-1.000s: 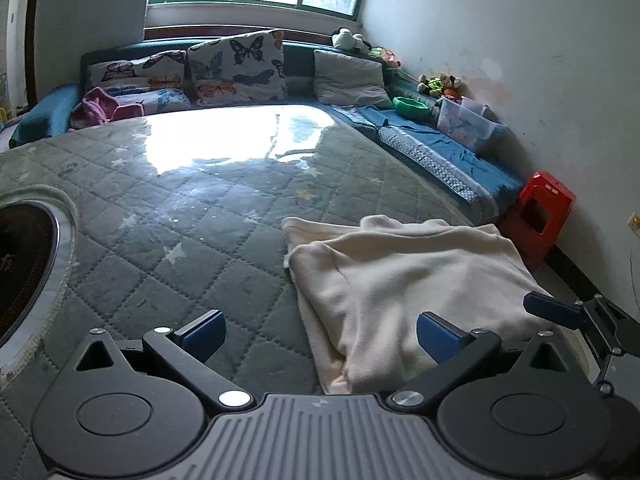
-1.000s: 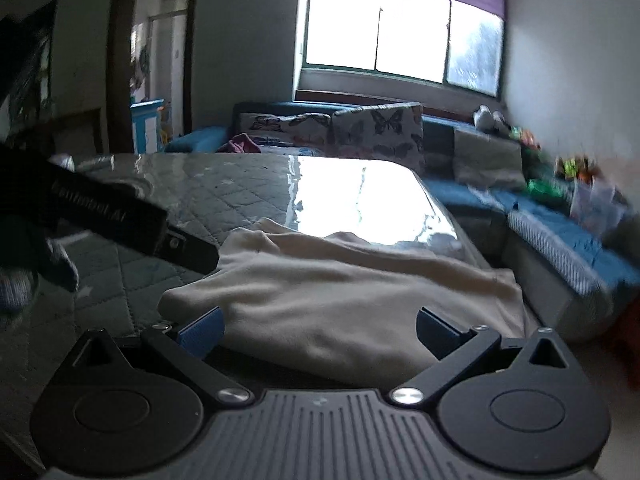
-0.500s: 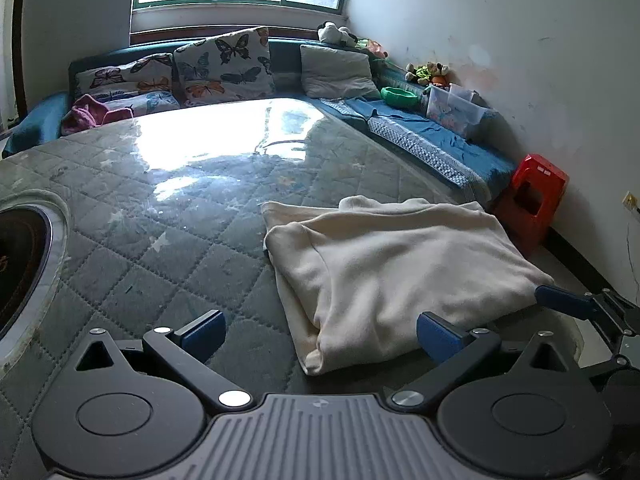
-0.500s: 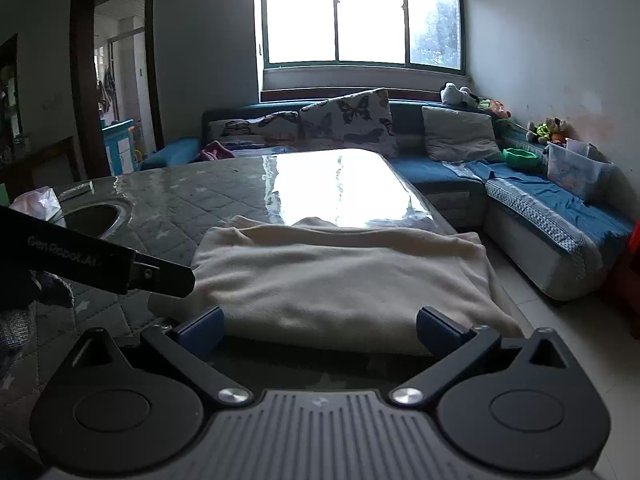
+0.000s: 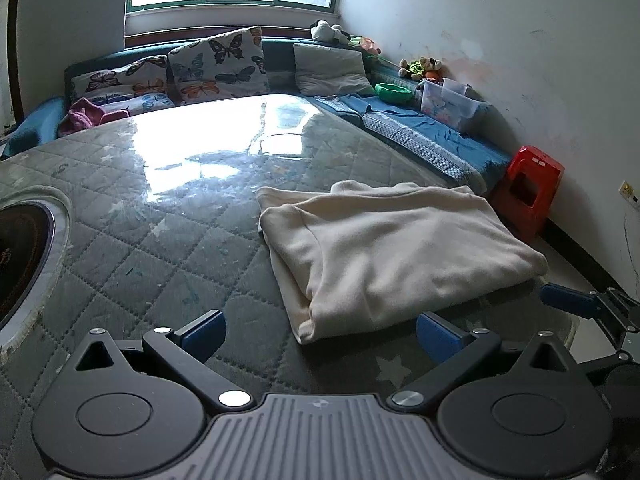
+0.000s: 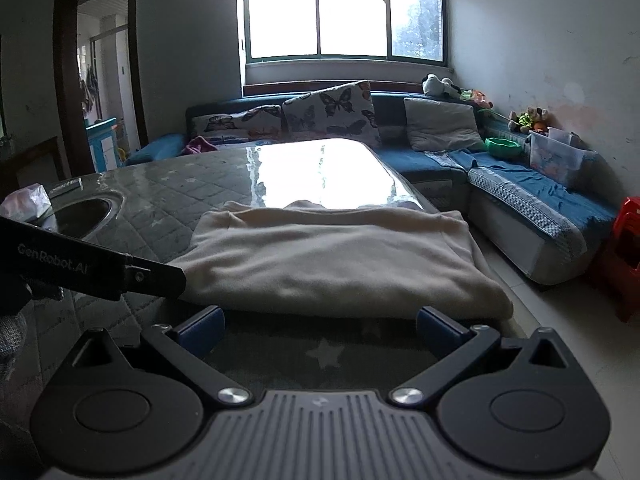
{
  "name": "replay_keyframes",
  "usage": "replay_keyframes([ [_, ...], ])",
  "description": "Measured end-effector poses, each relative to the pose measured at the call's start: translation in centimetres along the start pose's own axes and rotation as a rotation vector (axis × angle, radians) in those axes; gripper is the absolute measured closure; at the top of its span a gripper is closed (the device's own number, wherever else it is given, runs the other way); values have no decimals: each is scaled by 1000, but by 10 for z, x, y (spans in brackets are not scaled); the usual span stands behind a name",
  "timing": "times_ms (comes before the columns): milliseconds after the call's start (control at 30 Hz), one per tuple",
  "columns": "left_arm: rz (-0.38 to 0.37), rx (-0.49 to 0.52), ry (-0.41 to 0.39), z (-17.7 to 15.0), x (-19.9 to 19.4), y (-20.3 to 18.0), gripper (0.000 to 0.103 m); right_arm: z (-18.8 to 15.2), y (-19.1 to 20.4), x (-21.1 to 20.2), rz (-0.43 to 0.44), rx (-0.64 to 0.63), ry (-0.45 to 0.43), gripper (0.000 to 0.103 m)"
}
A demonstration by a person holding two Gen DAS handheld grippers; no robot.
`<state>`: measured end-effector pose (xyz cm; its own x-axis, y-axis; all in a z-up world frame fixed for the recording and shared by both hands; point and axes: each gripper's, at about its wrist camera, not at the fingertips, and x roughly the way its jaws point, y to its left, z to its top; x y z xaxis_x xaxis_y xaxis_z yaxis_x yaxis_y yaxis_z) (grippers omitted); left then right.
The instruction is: Fold clothes
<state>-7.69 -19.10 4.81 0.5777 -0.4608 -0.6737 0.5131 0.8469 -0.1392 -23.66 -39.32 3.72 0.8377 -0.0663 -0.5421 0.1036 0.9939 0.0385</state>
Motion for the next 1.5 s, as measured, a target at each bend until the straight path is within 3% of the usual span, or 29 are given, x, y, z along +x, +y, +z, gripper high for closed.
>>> replay_keyframes([
  [1500,13,35,-30,-21,-26,-3,0,-9,17,-18,-49,27,16,0],
])
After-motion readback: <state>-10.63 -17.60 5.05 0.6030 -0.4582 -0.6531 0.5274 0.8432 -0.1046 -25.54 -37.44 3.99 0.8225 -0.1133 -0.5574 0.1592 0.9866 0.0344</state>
